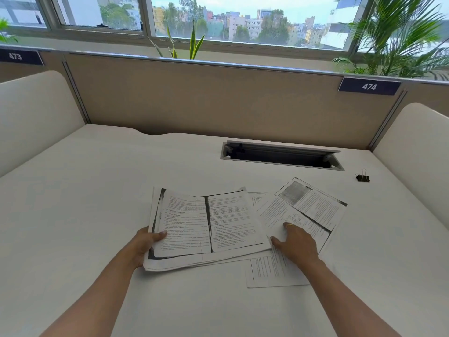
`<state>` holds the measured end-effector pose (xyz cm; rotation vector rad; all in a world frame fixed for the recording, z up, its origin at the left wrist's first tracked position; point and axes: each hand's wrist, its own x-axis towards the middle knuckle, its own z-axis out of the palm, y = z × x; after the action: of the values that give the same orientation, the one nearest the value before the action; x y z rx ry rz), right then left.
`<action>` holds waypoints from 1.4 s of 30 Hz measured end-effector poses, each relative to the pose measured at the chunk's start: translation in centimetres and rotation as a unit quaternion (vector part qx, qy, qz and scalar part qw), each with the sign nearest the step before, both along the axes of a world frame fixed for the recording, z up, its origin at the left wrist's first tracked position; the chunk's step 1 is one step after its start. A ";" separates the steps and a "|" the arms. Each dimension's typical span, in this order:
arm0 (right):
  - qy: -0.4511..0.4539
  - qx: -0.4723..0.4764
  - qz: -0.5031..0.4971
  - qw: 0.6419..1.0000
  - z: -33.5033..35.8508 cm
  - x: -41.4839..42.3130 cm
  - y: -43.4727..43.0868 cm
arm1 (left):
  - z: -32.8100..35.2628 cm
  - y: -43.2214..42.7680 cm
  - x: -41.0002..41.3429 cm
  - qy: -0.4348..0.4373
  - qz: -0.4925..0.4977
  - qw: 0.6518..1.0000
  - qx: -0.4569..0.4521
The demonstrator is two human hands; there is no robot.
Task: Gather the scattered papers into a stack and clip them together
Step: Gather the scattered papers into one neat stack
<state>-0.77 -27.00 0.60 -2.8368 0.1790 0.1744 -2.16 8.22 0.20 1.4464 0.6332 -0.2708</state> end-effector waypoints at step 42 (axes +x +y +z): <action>-0.251 0.205 0.132 0.937 -0.9 0.0 2.9 | 0.1 -0.1 -0.4 0.002 -0.016 1.000 0.018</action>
<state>-0.73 -24.14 -0.34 -2.3778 -0.3131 -0.4112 -2.55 8.12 0.30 1.4916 0.6211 -0.2902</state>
